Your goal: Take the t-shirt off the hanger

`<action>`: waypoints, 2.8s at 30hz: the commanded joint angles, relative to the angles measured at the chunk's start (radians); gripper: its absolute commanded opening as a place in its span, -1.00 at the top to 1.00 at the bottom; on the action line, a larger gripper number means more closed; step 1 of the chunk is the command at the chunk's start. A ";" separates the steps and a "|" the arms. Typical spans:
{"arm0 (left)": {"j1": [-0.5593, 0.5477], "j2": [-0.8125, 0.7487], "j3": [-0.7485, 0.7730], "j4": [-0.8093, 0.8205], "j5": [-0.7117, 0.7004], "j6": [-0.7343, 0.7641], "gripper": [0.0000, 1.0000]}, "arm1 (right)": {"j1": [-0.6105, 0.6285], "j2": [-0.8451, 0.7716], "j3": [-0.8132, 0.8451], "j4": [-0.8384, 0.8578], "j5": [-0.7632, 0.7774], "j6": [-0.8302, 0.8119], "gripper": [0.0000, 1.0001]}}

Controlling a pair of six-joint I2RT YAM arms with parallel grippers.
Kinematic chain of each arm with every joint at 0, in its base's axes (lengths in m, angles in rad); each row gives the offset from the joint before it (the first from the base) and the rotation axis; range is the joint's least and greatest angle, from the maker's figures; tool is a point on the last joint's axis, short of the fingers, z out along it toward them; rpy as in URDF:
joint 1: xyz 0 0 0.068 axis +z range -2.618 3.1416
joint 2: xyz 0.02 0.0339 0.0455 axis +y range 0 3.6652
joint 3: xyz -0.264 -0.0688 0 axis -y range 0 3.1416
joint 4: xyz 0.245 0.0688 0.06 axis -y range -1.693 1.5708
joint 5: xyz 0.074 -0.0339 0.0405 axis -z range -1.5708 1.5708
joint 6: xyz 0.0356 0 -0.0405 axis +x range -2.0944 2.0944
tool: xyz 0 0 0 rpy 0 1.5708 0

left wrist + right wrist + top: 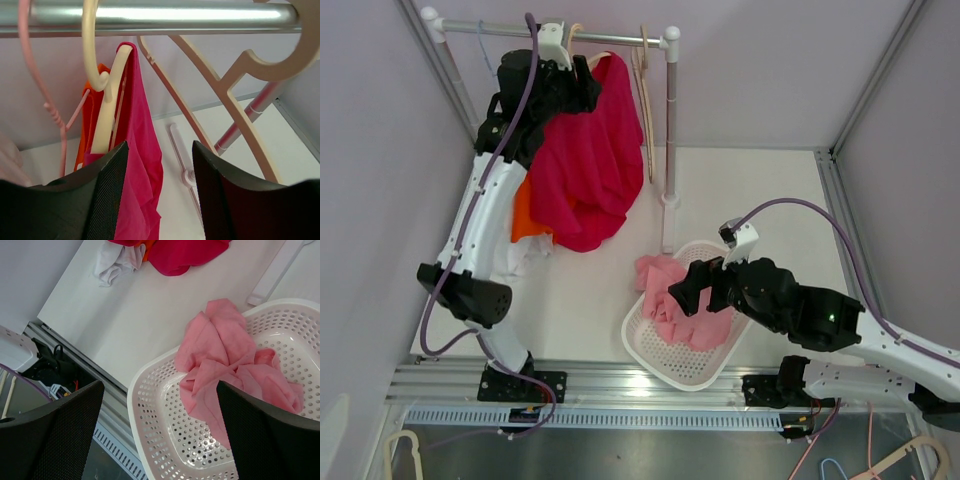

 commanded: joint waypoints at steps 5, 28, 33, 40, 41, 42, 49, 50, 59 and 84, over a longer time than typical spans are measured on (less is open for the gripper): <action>0.006 0.032 0.138 0.046 -0.007 0.013 -0.16 | 0.007 -0.037 0.013 -0.022 0.025 -0.004 -0.99; 0.004 0.084 0.136 0.147 -0.154 0.029 -0.27 | -0.001 -0.010 0.026 0.001 0.038 -0.058 -0.99; 0.006 0.151 0.205 0.162 -0.117 0.045 -0.33 | -0.004 -0.005 0.042 -0.005 0.034 -0.073 -0.99; 0.006 0.222 0.234 0.215 -0.133 0.047 -0.22 | -0.006 -0.017 0.035 0.004 0.031 -0.092 -0.99; 0.007 0.229 0.237 0.222 -0.143 0.047 -0.11 | -0.009 -0.019 0.036 0.003 0.032 -0.092 -0.99; 0.009 0.231 0.239 0.230 -0.156 0.038 0.18 | -0.010 -0.019 0.036 0.003 0.032 -0.093 -0.99; 0.025 0.222 0.280 0.254 -0.154 0.010 0.99 | -0.013 -0.020 0.023 0.003 0.025 -0.085 -0.98; 0.025 0.216 0.289 0.258 -0.145 0.016 0.99 | -0.015 -0.020 0.018 0.004 0.025 -0.084 -0.98; 0.029 0.069 0.282 0.247 -0.098 -0.028 0.99 | -0.015 0.013 0.010 0.047 0.008 -0.087 -0.98; -0.114 -0.587 -0.573 0.090 -0.512 -0.330 0.99 | 0.117 0.667 0.234 0.895 -0.353 -0.503 -0.99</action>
